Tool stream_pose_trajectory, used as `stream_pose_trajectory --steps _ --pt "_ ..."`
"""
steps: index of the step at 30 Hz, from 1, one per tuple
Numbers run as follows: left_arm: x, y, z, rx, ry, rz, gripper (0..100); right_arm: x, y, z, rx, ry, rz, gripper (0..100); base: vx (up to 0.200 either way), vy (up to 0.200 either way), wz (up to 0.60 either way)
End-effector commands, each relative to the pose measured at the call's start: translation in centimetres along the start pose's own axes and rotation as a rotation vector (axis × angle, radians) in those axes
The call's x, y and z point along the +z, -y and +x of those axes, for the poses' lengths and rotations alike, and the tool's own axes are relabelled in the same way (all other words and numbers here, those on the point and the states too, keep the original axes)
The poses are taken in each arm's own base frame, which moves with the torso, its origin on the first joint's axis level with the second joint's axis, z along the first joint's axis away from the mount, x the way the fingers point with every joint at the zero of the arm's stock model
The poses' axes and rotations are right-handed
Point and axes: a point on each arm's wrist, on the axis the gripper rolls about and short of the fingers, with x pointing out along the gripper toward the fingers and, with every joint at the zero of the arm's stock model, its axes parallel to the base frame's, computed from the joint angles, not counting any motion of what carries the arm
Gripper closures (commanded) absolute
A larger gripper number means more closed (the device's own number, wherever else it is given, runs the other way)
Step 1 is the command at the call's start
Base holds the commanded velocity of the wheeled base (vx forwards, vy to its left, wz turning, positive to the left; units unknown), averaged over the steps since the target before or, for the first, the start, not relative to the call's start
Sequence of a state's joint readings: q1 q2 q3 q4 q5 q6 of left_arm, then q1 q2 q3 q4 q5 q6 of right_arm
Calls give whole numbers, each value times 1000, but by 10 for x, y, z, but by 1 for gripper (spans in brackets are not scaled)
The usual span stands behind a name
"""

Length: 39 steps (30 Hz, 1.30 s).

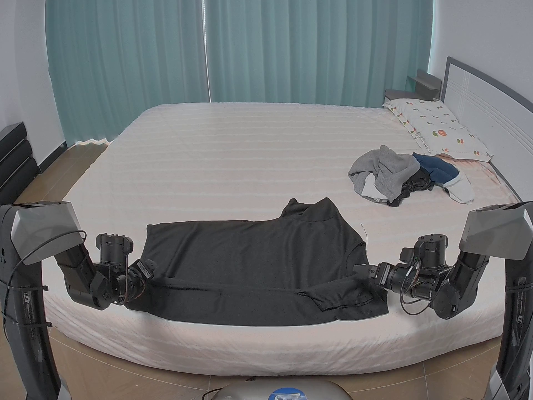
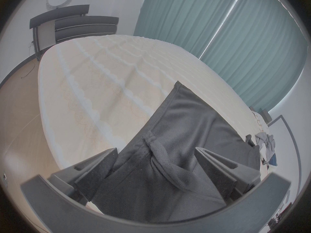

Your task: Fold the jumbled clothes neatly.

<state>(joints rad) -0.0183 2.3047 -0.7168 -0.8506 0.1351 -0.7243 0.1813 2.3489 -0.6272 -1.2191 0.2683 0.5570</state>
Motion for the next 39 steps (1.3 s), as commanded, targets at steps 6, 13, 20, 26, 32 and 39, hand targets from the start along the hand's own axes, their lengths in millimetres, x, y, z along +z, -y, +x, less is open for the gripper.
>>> stream_pose_trajectory --steps 6,13,20,26,32,39 --pt "28 6 -35 -56 87 -42 0 11 0 -23 45 43 328 0 0 0 0" --pt "25 4 -42 -116 21 -110 0 15 10 -27 108 6 450 0 0 0 0" --pt "27 -2 -43 -145 -25 -162 0 12 12 -25 104 -5 460 0 143 0 0" --pt "28 -3 -45 -153 -31 -164 0 9 12 -26 105 -6 456 0 133 0 0" --pt "24 -7 -60 -193 -116 -149 0 4 14 -25 107 -5 448 0 0 0 0" --pt "30 -11 -89 -168 -241 -89 0 3 14 -25 106 -6 447 0 0 0 0"
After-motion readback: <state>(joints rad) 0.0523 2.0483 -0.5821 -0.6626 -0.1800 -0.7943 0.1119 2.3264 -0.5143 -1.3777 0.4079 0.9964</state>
